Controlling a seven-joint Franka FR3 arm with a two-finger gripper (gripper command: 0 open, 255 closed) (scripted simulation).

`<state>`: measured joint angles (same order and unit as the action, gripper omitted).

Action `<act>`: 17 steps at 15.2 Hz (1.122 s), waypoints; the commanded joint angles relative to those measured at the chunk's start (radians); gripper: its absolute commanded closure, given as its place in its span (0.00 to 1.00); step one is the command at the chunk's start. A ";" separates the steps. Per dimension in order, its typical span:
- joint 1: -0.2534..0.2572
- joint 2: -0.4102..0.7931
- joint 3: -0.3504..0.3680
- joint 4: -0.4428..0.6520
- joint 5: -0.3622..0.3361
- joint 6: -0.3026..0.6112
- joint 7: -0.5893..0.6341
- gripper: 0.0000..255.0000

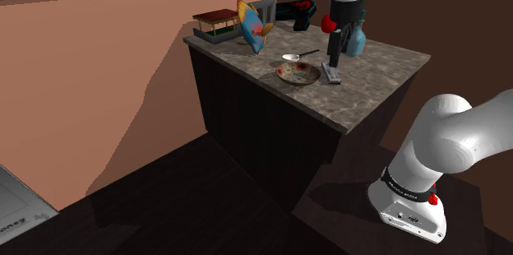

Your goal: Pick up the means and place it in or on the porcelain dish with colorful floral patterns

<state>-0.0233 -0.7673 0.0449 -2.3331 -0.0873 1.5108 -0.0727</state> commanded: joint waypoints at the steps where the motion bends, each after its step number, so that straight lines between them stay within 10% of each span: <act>1: 0.000 0.000 0.000 0.000 0.000 0.000 0.000 0.00; 17: -0.213 0.351 -0.202 0.018 -0.041 0.382 0.162 0.00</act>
<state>-0.2255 -0.4401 -0.1457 -2.3146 -0.1297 1.8638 0.0769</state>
